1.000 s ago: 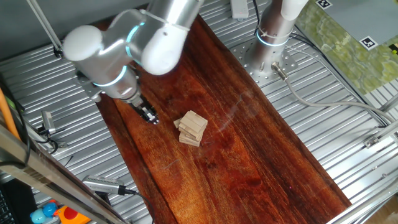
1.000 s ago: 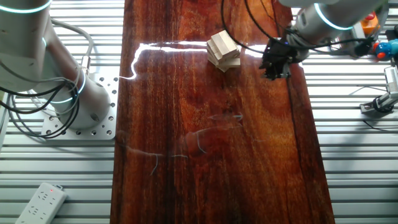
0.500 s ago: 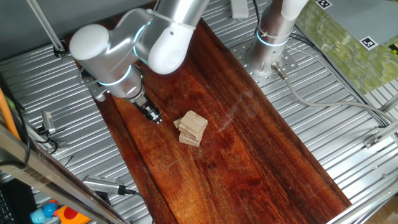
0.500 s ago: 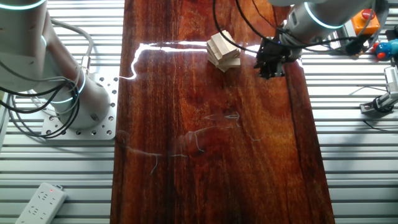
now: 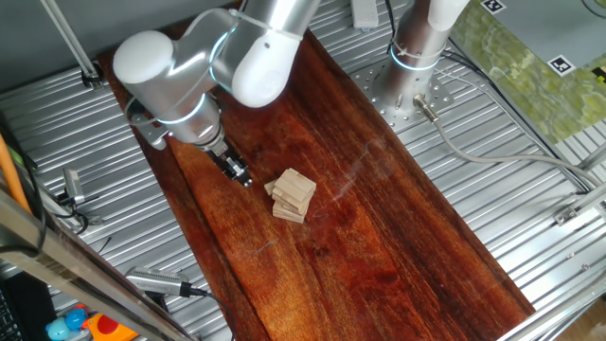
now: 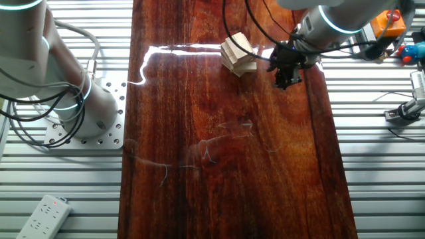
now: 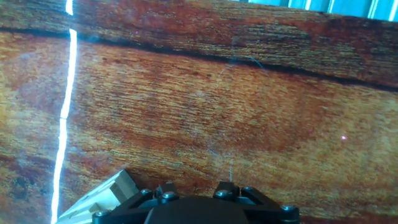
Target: Play Jenga
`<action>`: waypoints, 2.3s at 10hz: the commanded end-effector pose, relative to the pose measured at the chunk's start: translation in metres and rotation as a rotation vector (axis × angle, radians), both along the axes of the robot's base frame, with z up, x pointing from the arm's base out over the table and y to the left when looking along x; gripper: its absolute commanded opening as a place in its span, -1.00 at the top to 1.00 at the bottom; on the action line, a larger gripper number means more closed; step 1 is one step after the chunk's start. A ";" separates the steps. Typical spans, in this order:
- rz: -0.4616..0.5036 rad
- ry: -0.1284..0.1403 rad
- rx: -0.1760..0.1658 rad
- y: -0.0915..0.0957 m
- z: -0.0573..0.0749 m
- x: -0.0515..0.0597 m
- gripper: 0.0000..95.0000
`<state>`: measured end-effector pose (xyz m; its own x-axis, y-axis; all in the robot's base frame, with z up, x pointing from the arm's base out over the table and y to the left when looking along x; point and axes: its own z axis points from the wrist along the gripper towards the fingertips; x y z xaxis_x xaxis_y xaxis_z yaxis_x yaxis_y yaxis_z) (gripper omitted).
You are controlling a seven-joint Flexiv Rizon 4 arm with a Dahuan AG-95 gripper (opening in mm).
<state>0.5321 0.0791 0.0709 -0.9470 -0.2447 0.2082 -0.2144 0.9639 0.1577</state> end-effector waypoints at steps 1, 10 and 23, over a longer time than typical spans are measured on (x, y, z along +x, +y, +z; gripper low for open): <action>0.015 0.000 0.003 0.000 0.000 -0.001 0.20; -0.007 -0.012 -0.005 0.000 -0.001 -0.001 0.60; 0.092 -0.013 0.021 0.000 -0.001 -0.001 0.60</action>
<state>0.5328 0.0791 0.0691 -0.9226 -0.3348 0.1917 -0.3033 0.9365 0.1762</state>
